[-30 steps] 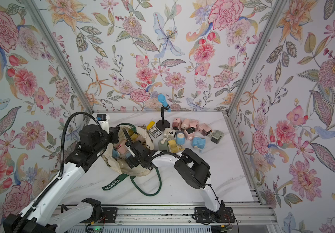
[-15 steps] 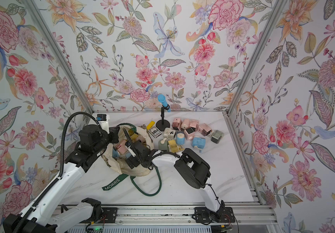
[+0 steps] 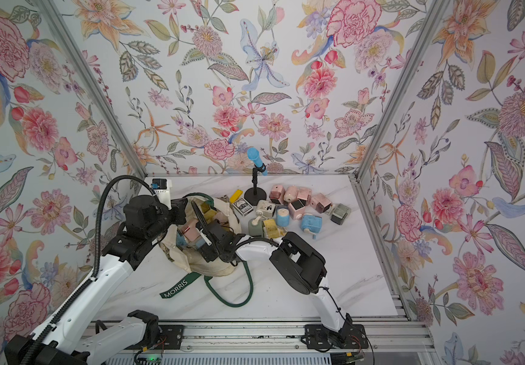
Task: Take out the pencil sharpeners from the tote bags
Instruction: Pick up the pencil sharpener from the canvas bag.
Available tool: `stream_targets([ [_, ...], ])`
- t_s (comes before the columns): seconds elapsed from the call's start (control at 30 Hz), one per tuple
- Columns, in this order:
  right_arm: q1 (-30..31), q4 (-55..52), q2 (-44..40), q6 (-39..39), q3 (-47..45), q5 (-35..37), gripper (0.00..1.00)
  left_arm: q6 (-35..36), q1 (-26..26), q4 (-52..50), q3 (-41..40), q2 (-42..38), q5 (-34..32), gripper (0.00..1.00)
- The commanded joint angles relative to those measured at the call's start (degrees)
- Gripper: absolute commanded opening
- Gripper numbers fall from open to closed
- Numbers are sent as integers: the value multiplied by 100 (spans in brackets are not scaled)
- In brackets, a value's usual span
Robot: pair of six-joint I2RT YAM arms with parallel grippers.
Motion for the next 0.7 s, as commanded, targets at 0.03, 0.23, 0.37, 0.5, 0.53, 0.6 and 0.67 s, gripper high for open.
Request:
stream_targets([
  [0.03, -137, -270, -412, -38, -462, 12, 77, 39, 80, 331, 40, -60, -16, 0],
  [0.23, -210, -130, -352, -95, -480, -183, 76, 36, 76, 331, 38, -40, -36, 0],
  [0.37, -170, 142, -306, -169, -510, -336, 76, 47, 75, 331, 38, -44, -38, 0],
  [0.5, -82, 418, -280, -289, -535, -353, 80, 46, 80, 326, 37, -40, -36, 0],
  [0.53, -68, 472, -232, -318, -502, -392, 80, 47, 80, 331, 38, -43, -30, 0],
  [0.6, -57, 521, -127, -360, -419, -441, 80, 41, 88, 330, 38, -38, -30, 0],
  [0.67, -33, 493, -14, -415, -320, -498, 77, 48, 84, 331, 38, -41, -21, 0],
])
